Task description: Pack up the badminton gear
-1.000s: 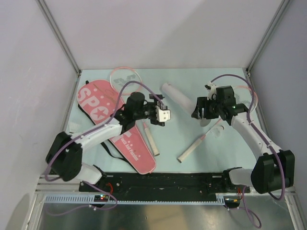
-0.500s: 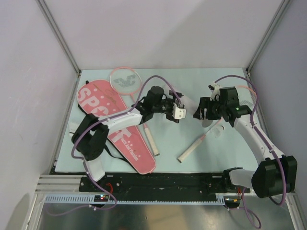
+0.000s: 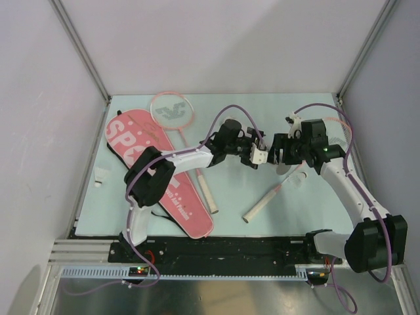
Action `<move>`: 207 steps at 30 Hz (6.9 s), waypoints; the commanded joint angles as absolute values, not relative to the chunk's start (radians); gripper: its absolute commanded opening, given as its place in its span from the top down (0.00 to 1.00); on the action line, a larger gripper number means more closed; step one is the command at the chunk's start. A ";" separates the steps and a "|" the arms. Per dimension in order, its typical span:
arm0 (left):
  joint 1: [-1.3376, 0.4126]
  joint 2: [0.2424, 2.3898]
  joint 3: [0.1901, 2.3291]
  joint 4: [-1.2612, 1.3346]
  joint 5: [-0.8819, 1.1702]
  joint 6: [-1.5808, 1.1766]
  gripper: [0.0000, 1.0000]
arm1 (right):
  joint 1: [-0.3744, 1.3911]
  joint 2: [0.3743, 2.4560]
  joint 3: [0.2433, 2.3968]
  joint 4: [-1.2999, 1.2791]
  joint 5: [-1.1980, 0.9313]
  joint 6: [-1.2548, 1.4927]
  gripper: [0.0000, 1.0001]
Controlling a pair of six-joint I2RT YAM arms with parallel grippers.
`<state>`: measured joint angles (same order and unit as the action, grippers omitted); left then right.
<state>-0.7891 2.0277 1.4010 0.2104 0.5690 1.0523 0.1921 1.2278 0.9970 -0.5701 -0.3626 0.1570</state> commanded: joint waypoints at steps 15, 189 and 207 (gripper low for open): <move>-0.793 1.932 1.420 0.358 0.472 0.960 0.42 | 0.171 1.034 1.050 -0.525 -0.404 0.275 0.36; -0.790 0.657 0.804 -0.550 -0.068 0.155 0.56 | 0.416 1.638 1.005 -0.732 0.775 0.096 0.83; -0.791 0.653 0.816 -0.549 -0.026 0.221 0.55 | 0.433 1.126 1.166 -0.775 0.334 0.205 1.00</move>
<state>-0.7940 0.6609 0.7906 -0.6041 -0.0475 0.1841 0.4252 1.2602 1.0882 -0.7979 0.6106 0.1368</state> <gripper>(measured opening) 0.678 0.009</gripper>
